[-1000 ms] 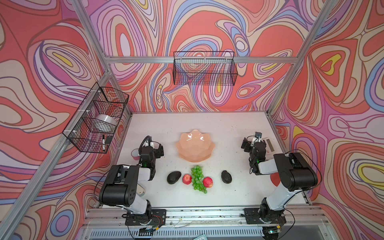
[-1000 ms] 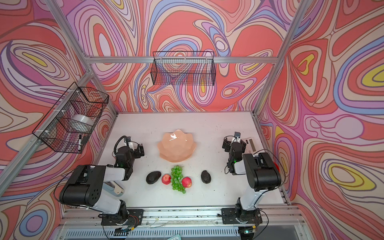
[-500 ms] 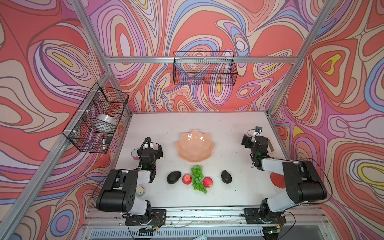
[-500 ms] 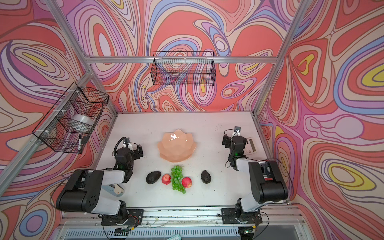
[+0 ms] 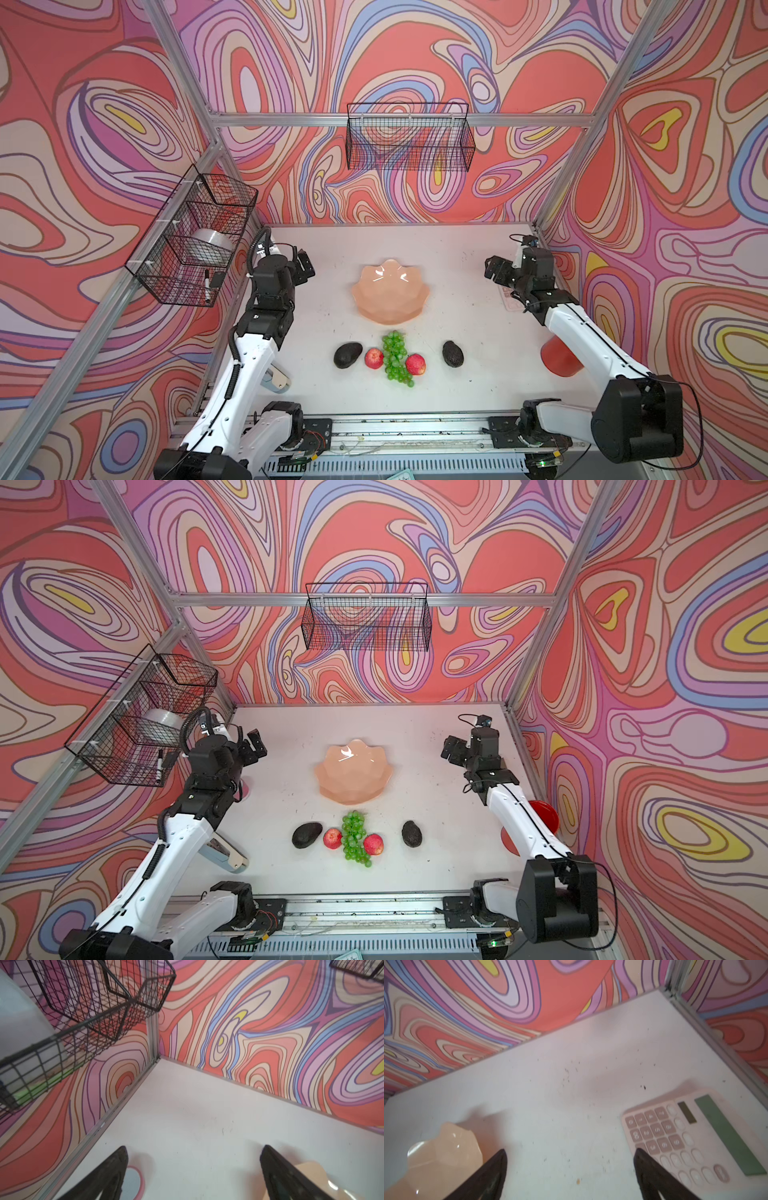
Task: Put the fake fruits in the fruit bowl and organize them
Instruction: 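Reach the right gripper to the avocado nearest it and grasp it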
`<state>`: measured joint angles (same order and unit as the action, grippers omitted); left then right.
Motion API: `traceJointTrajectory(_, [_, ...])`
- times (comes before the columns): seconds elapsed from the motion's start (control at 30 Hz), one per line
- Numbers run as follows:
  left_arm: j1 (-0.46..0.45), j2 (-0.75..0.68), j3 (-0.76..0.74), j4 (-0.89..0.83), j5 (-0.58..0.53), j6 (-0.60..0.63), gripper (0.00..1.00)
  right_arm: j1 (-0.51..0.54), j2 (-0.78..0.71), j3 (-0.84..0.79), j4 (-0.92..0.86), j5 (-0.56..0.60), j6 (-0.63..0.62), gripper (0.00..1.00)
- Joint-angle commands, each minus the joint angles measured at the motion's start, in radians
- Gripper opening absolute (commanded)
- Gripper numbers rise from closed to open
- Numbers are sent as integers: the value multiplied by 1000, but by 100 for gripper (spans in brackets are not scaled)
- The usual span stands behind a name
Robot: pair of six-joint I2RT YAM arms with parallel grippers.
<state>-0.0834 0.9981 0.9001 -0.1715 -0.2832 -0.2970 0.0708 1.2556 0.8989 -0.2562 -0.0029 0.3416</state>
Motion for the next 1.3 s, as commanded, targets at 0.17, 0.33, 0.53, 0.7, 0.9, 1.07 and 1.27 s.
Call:
traceJointTrajectory(0.17, [7, -48, 61, -286, 81, 33, 98, 258, -111, 24, -524, 59, 88, 98])
traceJointTrajectory(0.33, [24, -61, 29, -269, 117, 11, 98, 410, -120, -28, -593, 46, 201, 93])
traceJointTrajectory(0.53, [25, -59, 28, -282, 151, 10, 98, 558, -69, -60, -571, 37, 297, 91])
traceJointTrajectory(0.7, [25, -68, 25, -283, 158, 10, 98, 641, 30, -86, -524, 41, 342, 88])
traceJointTrajectory(0.9, [27, -75, 23, -283, 156, 10, 99, 681, 136, -104, -459, 64, 370, 84])
traceJointTrajectory(1.07, [27, -75, 23, -284, 158, 13, 99, 684, 191, -118, -426, 65, 381, 71])
traceJointTrajectory(1.27, [27, -81, 23, -285, 153, 18, 99, 684, 175, -74, -483, 117, 373, 54])
